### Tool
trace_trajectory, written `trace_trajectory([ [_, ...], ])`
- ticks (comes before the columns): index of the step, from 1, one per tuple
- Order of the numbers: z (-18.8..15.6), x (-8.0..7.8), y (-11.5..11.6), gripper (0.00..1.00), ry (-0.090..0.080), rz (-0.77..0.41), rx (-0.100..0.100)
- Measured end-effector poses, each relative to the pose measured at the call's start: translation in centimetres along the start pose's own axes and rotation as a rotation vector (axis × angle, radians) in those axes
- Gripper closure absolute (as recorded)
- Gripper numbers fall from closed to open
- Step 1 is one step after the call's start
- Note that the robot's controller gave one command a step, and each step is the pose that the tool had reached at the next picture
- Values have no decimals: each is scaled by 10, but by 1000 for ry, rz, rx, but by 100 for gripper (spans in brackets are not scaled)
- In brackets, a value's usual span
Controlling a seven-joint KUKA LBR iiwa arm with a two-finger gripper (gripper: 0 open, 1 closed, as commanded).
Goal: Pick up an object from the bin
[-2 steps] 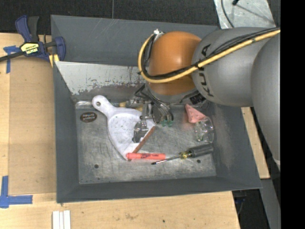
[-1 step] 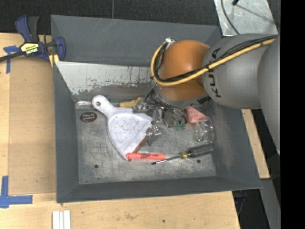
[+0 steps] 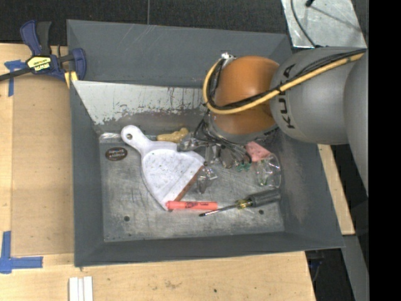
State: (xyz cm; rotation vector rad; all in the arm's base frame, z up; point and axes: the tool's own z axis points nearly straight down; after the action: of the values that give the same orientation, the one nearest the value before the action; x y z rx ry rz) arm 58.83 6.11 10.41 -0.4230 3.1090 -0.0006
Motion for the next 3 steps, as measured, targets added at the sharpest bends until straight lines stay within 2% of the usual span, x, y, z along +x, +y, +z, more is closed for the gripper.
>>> trace_trajectory([
  [1, 3, 9, -7, 0, 3, -164, 0],
  [2, 25, 43, -3, 100, -33, -344, 3],
  [3, 25, 43, -3, 100, -33, -344, 3],
])
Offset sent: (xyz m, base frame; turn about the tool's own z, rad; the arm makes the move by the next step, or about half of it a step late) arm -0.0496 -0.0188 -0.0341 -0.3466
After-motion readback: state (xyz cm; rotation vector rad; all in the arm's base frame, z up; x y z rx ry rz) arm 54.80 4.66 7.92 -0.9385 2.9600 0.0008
